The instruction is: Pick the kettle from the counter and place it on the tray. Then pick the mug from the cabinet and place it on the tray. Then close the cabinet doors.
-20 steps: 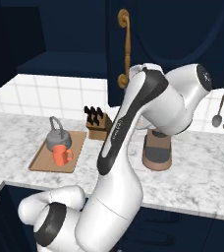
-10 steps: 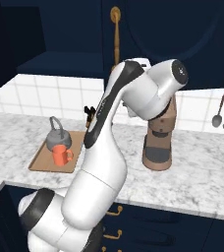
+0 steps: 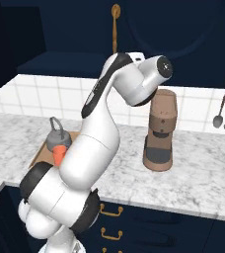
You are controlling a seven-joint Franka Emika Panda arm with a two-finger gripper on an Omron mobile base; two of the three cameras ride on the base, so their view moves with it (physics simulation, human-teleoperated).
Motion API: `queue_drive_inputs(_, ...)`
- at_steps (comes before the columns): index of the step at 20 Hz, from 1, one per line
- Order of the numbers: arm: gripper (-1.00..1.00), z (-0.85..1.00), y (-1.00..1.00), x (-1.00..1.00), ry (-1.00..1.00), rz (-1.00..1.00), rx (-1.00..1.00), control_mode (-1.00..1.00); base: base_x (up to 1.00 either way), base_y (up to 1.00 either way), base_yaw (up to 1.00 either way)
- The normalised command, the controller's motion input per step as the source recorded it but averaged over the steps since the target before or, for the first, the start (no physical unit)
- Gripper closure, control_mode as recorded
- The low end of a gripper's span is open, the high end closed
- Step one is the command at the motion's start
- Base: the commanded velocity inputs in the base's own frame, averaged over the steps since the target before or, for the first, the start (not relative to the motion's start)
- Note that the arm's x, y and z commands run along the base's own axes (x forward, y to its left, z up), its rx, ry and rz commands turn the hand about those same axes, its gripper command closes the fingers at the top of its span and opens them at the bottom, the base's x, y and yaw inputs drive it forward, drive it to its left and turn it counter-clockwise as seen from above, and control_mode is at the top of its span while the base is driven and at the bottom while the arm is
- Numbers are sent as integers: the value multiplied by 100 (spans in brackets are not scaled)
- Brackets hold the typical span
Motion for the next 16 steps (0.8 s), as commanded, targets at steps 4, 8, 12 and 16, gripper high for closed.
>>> queue_drive_inputs(4,-100,-13,4,82,-9,-4,-2,-100,0,0,0)
queue_drive_inputs(8,-100,-25,4,74,-13,-7,-2,-100,0,0,0)
queue_drive_inputs(12,-100,-69,2,43,-8,-15,-9,-100,0,0,0)
queue_drive_inputs(16,-100,-100,5,-11,-21,-19,-3,-100,0,0,0)
